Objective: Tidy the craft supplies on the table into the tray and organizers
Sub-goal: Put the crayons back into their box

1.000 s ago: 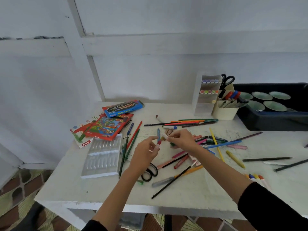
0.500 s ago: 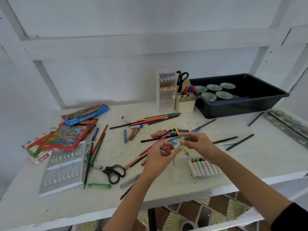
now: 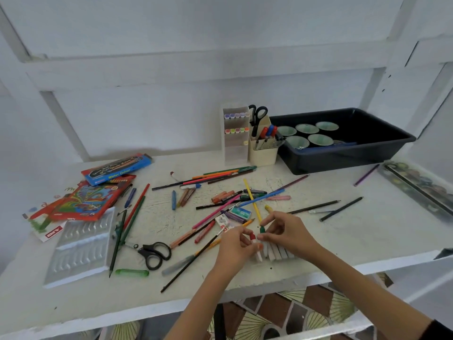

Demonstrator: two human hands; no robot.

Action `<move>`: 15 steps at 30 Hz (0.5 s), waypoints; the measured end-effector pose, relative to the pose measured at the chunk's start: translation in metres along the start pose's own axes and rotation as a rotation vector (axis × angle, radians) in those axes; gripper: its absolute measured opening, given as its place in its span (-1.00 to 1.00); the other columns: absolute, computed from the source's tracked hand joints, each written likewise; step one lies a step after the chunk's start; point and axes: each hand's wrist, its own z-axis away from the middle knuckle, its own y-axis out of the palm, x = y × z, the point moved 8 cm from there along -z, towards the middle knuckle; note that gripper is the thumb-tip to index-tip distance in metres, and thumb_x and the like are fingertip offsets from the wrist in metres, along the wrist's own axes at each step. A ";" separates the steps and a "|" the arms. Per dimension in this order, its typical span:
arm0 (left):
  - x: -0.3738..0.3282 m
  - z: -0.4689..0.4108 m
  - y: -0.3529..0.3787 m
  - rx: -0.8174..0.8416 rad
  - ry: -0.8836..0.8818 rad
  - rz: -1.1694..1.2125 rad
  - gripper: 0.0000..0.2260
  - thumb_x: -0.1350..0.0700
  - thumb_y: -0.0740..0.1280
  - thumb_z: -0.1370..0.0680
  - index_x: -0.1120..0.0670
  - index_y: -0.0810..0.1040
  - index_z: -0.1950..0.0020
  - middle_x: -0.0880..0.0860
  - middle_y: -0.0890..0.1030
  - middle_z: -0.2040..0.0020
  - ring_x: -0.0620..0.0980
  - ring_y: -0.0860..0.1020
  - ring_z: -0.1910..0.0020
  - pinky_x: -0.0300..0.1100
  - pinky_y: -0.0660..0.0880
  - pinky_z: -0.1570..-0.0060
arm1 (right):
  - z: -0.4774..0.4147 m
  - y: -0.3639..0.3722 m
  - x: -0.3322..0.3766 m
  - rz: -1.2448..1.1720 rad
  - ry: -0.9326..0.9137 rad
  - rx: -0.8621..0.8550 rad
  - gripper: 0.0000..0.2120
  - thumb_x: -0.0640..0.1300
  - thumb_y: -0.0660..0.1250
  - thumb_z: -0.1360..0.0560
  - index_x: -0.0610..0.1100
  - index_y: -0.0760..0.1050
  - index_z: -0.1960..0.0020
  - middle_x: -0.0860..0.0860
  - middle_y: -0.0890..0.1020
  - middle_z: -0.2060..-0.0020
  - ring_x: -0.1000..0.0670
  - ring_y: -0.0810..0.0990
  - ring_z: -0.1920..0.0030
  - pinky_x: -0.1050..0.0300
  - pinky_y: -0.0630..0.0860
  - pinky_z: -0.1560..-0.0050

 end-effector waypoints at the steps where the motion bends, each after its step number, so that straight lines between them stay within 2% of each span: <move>1: 0.000 0.000 0.001 0.001 -0.002 -0.017 -0.66 0.10 0.48 -0.42 0.11 0.54 -0.16 -0.07 0.48 0.29 -0.21 0.42 0.37 -0.48 0.37 0.38 | 0.001 0.002 0.000 0.018 -0.015 0.008 -0.73 -0.12 0.56 -0.28 -0.12 0.56 0.08 -0.05 0.65 0.35 0.10 0.60 0.35 0.28 0.53 0.29; 4: 0.001 0.000 0.004 0.003 0.001 -0.038 -0.60 0.10 0.47 -0.43 0.07 0.48 -0.22 -0.06 0.48 0.25 -0.20 0.43 0.34 -0.45 0.38 0.37 | 0.001 0.006 0.001 0.073 -0.014 0.066 -0.73 -0.10 0.55 -0.30 -0.08 0.55 0.06 -0.02 0.64 0.30 0.12 0.57 0.31 0.31 0.52 0.26; 8: -0.002 0.002 0.003 0.003 0.051 -0.091 -0.69 0.09 0.41 -0.49 0.08 0.53 -0.22 -0.05 0.51 0.18 -0.21 0.44 0.27 -0.45 0.39 0.28 | 0.000 0.007 0.002 0.141 -0.026 0.146 -0.77 -0.11 0.51 -0.35 -0.05 0.59 0.02 0.01 0.60 0.19 0.14 0.55 0.21 0.38 0.48 0.21; 11: -0.004 0.005 0.004 0.023 0.086 -0.091 -0.68 0.12 0.39 -0.50 0.07 0.51 -0.26 -0.03 0.49 0.12 -0.23 0.44 0.25 -0.47 0.38 0.25 | 0.001 0.005 0.001 0.173 -0.035 0.139 -0.75 -0.12 0.51 -0.35 -0.07 0.62 -0.01 0.04 0.58 0.18 0.15 0.54 0.21 0.42 0.46 0.21; 13: -0.005 0.006 0.006 0.021 0.090 -0.081 -0.67 0.13 0.40 -0.49 0.08 0.51 -0.25 -0.05 0.47 0.15 -0.24 0.43 0.27 -0.47 0.37 0.26 | 0.001 0.007 0.004 0.221 -0.071 0.120 -0.74 -0.12 0.51 -0.35 -0.10 0.63 -0.04 0.09 0.51 0.22 0.24 0.49 0.24 0.51 0.39 0.19; 15: -0.005 0.006 0.005 -0.006 0.068 -0.078 -0.68 0.13 0.42 -0.47 0.09 0.51 -0.21 -0.07 0.46 0.19 -0.23 0.43 0.28 -0.45 0.38 0.27 | 0.002 0.011 0.006 0.283 -0.120 0.105 -0.73 -0.12 0.48 -0.38 -0.13 0.63 -0.07 0.06 0.47 0.22 0.34 0.40 0.24 0.57 0.27 0.05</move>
